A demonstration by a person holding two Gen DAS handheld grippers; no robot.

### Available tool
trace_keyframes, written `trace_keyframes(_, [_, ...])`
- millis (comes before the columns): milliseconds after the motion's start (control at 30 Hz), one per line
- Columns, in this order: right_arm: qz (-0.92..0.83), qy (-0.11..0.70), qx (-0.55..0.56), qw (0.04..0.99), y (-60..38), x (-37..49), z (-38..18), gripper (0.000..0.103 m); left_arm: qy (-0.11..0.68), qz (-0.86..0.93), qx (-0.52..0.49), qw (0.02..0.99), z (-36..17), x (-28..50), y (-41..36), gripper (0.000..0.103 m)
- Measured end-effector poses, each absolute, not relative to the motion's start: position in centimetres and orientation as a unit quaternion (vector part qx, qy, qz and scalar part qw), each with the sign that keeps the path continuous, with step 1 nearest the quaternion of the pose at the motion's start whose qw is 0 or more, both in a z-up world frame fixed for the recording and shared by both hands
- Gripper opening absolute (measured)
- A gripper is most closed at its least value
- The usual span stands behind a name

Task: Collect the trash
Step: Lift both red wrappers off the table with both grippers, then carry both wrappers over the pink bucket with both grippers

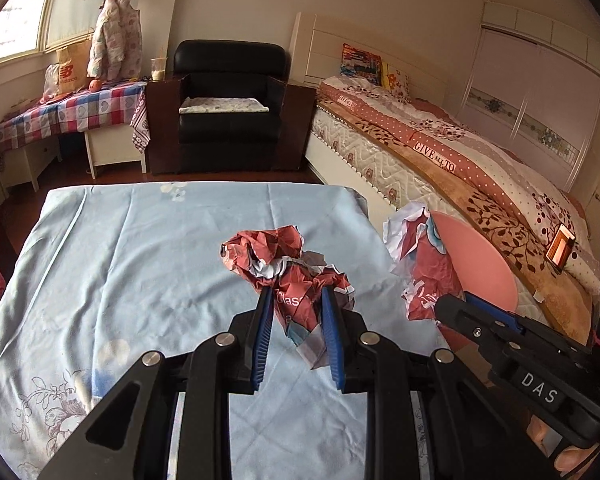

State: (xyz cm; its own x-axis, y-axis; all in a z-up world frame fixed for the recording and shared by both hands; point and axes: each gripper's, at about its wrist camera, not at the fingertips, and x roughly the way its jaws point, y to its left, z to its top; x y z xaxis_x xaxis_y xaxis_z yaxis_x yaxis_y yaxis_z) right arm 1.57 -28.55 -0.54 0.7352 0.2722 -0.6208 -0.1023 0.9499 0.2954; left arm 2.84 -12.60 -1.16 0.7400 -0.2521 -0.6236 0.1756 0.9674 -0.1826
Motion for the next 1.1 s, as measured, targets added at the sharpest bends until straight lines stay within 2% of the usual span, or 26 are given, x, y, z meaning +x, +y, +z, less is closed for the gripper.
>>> trace_keyframes(1100, [-0.038,0.315,0.199,0.927,-41.5,1.6,-0.7,0.028,0.328,-0.202,0.023,0.923,-0.8,5.8,-26.0,0.024])
